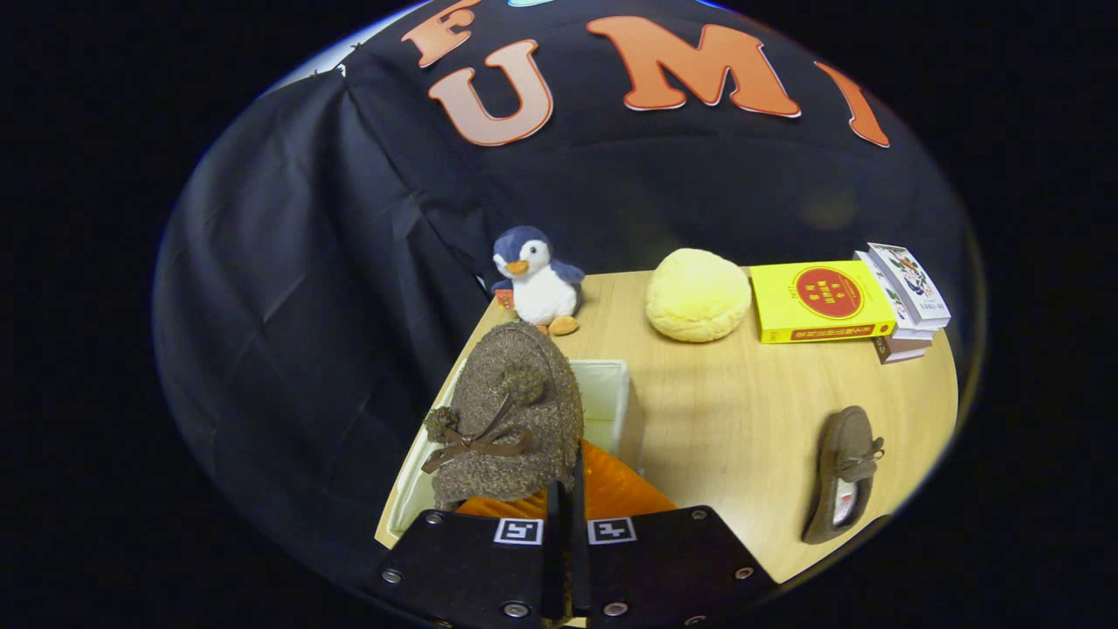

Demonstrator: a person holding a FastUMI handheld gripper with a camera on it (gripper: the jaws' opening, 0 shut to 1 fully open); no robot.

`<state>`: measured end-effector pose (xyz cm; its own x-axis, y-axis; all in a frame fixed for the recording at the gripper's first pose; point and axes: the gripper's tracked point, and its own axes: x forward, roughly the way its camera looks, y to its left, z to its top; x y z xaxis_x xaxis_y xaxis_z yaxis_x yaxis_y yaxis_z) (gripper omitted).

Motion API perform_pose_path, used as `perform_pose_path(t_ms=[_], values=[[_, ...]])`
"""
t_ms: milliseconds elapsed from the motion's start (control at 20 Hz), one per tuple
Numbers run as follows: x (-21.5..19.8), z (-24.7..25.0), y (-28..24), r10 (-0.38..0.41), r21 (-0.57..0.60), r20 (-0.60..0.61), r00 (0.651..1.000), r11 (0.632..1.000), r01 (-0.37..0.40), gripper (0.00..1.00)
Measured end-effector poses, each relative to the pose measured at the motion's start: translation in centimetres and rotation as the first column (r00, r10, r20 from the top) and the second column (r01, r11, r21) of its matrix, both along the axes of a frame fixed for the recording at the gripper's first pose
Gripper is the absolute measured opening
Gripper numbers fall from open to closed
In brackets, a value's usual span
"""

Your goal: Open the storage box then place both shoes into the box .Put the left shoe in first, then the right shoe, with the right side of both shoes facing outward in a uniform manner.

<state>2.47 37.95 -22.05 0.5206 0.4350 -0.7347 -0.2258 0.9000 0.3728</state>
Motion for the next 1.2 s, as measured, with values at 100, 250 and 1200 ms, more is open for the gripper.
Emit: perform_pose_path(t_ms=[100,250,1200], values=[[-0.3,-1.2,2.4,0.010,-0.006,-0.027,1.000,1.000,-0.010,0.04],[-0.6,-3.2,4.9,0.018,-0.024,-0.069,0.997,1.000,-0.019,0.04],[-4.7,-6.2,9.8,0.190,0.110,-0.240,0.952,0.980,-0.168,0.50]])
